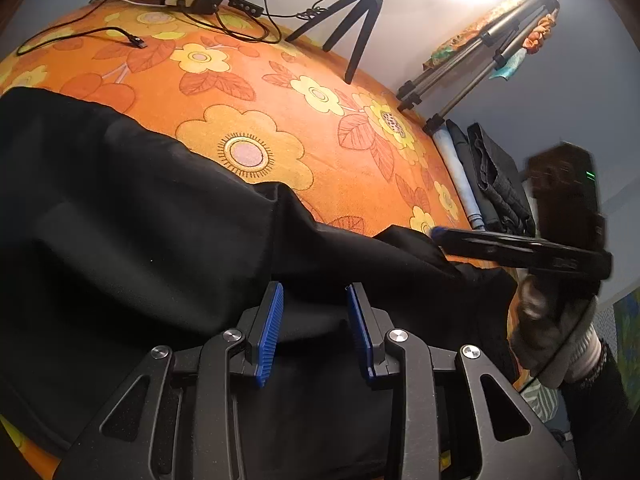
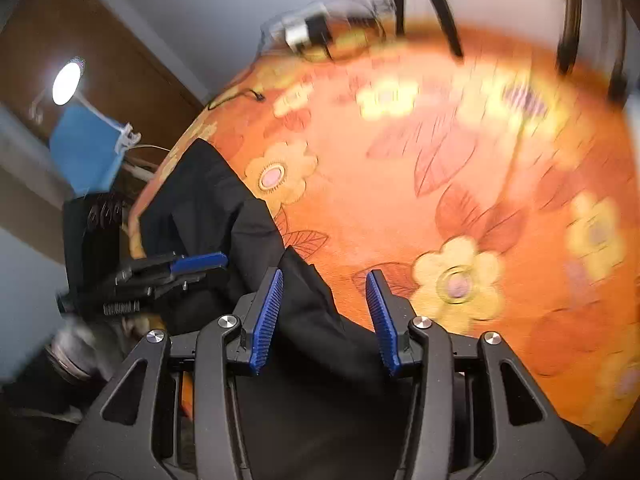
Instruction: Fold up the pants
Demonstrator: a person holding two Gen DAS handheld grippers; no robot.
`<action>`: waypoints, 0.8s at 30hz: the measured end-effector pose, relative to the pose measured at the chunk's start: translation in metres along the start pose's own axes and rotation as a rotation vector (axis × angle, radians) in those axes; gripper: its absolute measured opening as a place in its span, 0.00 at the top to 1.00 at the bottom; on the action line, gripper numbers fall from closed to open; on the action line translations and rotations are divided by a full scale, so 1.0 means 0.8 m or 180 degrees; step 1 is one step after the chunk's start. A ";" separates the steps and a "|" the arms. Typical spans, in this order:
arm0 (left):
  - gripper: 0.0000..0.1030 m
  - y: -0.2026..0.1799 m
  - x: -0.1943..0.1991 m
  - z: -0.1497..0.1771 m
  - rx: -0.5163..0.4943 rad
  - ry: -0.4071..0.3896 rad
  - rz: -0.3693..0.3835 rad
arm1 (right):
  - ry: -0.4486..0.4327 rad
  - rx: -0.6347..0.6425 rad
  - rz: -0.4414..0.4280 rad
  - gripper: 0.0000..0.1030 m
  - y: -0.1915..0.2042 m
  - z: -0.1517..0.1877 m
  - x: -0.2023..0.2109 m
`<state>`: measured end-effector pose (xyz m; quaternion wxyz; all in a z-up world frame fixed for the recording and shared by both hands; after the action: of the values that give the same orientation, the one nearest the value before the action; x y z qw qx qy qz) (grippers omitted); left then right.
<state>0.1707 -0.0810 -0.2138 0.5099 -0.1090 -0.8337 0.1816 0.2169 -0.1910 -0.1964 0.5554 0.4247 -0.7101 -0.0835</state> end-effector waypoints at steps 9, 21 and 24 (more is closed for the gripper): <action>0.69 0.066 0.071 -0.022 0.0237 -0.0454 -0.0272 | 0.0218 0.0341 0.0237 0.85 0.026 0.031 -0.041; 0.70 0.174 0.080 -0.003 0.0826 -0.0440 -0.0728 | -0.0575 0.1539 0.1725 0.91 0.057 -0.021 0.023; 0.70 0.173 0.080 -0.007 0.0823 -0.0446 -0.0755 | -0.0480 0.1345 0.2145 0.70 0.009 -0.037 0.022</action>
<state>0.1461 0.0693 -0.2168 0.4782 0.0694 -0.8439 0.2329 0.2378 -0.1882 -0.1685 0.3985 0.2656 -0.8498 0.2201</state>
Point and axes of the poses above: each gripper's, at about its wrist camera, not at the fingertips, and x roughly against the way its jaws point, y to its left, z to its underside, the point moved 10 cm from there along -x, roughly the way its jaws point, and after that the axes turned 9 degrees about -z, right-handed, at the moved point
